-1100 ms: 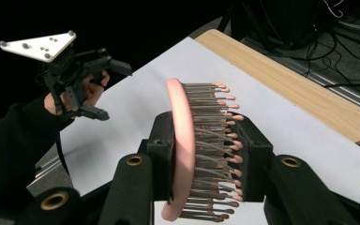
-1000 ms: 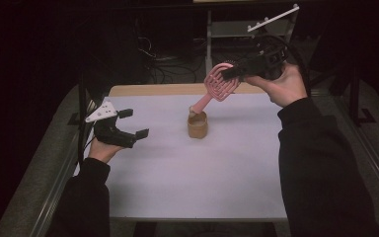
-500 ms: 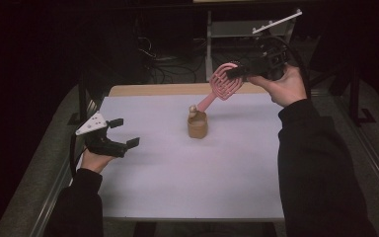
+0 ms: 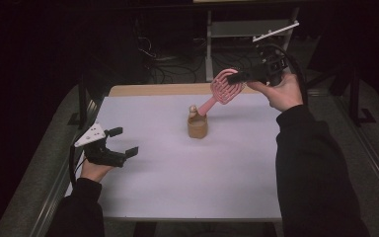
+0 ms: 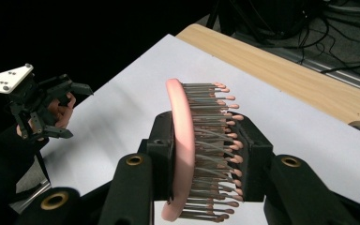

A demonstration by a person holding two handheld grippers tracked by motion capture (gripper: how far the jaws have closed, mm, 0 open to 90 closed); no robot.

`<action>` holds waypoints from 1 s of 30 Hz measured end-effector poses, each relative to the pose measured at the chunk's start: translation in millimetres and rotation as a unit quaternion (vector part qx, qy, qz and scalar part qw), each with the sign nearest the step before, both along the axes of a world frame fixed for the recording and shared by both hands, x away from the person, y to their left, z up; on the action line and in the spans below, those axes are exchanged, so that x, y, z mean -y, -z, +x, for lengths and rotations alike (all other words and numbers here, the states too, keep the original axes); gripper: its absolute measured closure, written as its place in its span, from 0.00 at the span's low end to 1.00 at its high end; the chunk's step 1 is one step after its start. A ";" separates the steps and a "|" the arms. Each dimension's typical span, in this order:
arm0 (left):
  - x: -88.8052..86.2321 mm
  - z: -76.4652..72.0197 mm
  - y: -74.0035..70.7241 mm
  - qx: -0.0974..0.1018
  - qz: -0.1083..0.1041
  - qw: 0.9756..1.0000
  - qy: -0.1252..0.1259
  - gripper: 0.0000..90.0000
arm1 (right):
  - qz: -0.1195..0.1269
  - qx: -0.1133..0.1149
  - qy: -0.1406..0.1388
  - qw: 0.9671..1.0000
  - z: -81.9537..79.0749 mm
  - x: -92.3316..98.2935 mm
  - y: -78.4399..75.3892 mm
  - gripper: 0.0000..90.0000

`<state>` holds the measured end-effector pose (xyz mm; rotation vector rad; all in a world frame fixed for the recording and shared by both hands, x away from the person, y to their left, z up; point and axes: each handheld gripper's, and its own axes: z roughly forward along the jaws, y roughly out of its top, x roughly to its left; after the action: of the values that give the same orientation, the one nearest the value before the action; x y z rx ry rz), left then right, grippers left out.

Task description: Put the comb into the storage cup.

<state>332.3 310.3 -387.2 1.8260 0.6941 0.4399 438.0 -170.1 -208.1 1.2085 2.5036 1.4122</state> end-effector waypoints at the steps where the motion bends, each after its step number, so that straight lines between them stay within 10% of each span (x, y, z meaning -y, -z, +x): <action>1: -1.0 -0.4 1.8 -0.002 -0.002 1.000 -0.001 0.00 | 0.000 -0.001 0.000 1.000 0.3 -0.5 1.6 0.71; 30: -18.1 -16.9 26.0 0.005 -0.018 1.000 -0.023 0.00 | -0.003 -0.028 -0.005 1.000 11.9 -13.2 38.9 0.70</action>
<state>315.4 328.4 -413.2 1.7748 0.7348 0.4637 450.0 -156.9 -247.0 1.2534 2.5513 1.3908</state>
